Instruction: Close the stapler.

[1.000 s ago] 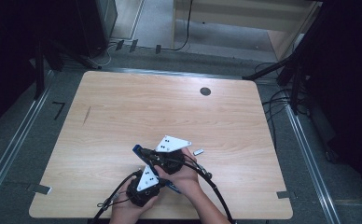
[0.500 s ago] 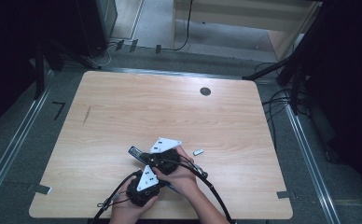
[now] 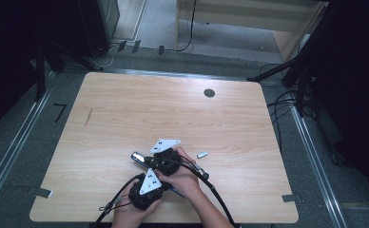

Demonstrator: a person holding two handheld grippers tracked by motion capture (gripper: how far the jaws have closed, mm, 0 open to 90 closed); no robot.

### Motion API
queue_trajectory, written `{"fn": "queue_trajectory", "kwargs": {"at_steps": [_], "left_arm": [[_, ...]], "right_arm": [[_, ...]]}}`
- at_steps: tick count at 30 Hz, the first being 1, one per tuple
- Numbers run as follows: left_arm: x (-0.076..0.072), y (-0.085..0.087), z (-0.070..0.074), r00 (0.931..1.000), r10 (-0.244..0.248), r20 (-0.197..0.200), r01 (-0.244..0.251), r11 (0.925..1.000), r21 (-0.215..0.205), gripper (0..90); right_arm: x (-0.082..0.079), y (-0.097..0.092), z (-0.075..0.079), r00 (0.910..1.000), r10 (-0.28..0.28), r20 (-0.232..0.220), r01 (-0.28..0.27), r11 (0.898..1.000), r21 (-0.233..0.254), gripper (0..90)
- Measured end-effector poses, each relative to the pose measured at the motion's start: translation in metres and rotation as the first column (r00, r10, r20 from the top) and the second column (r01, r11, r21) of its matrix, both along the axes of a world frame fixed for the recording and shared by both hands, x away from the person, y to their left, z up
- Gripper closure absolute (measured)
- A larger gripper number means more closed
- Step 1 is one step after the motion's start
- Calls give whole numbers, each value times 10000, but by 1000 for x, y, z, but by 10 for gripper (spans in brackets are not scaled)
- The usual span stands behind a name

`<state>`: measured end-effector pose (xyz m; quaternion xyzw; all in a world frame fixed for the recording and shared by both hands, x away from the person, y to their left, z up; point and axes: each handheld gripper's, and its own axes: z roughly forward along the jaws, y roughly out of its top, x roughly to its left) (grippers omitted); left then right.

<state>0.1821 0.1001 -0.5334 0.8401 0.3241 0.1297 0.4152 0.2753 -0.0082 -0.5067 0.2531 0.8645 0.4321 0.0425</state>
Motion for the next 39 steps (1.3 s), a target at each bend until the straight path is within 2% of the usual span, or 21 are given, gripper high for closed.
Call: {"fn": "queue_trajectory", "kwargs": {"at_steps": [16,22,23,27,39], "left_arm": [[0,0,0,10000,9,9,-9,10000,15,900],[0,0,0,10000,18,-18,-18,10000,-4,900],[0,0,0,10000,24,-16,-24,10000,-5,900],[0,0,0,10000,35,-1,-35,10000,8,900],[0,0,0,10000,27,17,-27,10000,-4,900]], "right_arm": [[-1,0,1,10000,-27,44,27,10000,-36,900],[-2,-3,3,10000,-57,71,56,9998,179,880],[-3,-5,5,10000,-6,73,4,9992,391,880],[-5,-8,9,9997,10,254,-23,9986,525,879],[-4,-27,13,9990,-158,424,136,9985,528,818]]}}
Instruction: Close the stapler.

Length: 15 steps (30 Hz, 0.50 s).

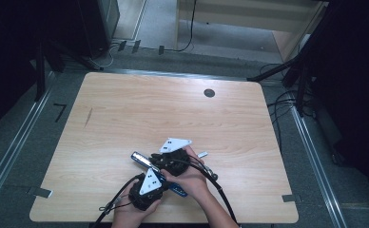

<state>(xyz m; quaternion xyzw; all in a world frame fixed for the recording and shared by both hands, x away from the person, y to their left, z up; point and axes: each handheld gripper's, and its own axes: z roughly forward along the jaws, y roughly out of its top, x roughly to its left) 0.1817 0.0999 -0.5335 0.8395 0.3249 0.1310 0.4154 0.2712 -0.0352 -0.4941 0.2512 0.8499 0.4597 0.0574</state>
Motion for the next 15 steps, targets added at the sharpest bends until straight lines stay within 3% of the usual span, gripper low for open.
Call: {"fn": "queue_trajectory", "kwargs": {"at_steps": [15], "left_arm": [[0,0,0,10000,2,-11,-2,10000,-28,900]], "right_arm": [[7,-40,5,9991,-335,246,343,9989,-313,754]]}}
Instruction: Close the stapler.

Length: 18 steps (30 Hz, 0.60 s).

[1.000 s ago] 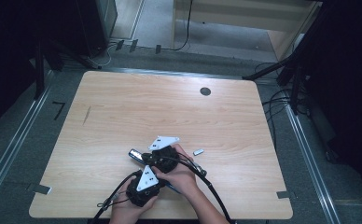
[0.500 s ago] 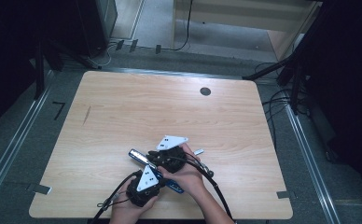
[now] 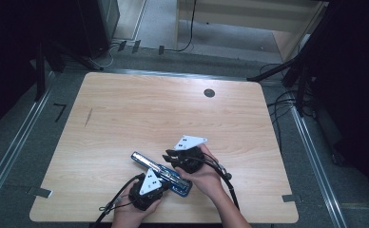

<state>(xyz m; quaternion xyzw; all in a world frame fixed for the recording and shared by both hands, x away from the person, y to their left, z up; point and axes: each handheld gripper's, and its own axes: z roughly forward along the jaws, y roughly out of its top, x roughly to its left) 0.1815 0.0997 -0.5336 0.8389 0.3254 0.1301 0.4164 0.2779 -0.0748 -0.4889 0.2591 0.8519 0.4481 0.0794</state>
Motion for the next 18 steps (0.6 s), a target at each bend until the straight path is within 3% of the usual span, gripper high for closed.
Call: {"fn": "queue_trajectory", "kwargs": {"at_steps": [4,5,9,16,18], "left_arm": [[0,0,0,10000,-10,10,10,10000,6,900],[0,0,0,10000,-12,10,12,10000,16,900],[0,0,0,10000,-10,9,10,10000,16,900],[0,0,0,10000,-2,10,2,10000,12,900],[0,0,0,10000,-3,14,3,10000,23,900]], "right_arm": [[2,-13,1,9999,-66,78,66,9999,-99,708],[2,-16,2,9993,300,205,-295,9993,-220,675],[3,-26,1,9980,575,272,-561,9971,-524,672],[7,-45,2,9970,492,600,-457,9972,-589,670],[9,-52,0,9978,343,565,-289,9952,-932,634]]}}
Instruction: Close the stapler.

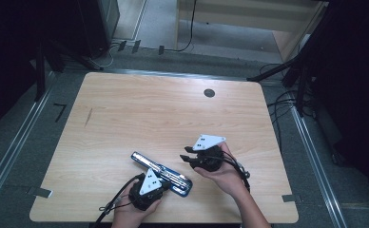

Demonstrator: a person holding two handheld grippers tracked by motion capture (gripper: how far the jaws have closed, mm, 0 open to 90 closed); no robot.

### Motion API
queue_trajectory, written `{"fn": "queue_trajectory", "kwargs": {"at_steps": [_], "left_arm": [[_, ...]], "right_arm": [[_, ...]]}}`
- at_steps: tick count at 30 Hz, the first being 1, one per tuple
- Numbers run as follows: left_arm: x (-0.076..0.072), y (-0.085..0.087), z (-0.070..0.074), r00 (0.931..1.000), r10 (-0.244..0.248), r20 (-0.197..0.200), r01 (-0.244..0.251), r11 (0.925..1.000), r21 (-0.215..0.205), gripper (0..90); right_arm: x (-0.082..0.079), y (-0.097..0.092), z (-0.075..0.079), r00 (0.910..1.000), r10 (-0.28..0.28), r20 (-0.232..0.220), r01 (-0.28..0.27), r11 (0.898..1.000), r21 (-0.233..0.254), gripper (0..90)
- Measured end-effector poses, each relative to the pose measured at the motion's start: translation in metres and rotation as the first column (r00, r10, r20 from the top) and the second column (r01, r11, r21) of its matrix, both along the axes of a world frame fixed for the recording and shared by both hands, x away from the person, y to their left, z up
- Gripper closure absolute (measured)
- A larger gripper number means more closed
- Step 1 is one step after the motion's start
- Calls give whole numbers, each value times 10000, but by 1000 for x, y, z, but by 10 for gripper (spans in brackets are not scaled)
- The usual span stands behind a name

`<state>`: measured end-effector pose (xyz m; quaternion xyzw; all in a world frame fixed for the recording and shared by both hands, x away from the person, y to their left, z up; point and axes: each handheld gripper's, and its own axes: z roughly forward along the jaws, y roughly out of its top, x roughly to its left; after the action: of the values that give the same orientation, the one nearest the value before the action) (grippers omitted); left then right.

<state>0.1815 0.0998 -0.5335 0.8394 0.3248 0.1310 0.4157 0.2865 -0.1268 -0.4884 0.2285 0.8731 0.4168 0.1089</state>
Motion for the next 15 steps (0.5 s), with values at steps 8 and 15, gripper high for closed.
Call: {"fn": "queue_trajectory", "kwargs": {"at_steps": [8,15], "left_arm": [[0,0,0,10000,-9,-11,9,10000,4,900],[0,0,0,10000,7,-7,-7,10000,-28,900]], "right_arm": [[7,-14,-7,9994,209,-267,-226,9978,-622,639],[16,-28,-14,9989,158,-448,-199,9956,-917,639]]}}
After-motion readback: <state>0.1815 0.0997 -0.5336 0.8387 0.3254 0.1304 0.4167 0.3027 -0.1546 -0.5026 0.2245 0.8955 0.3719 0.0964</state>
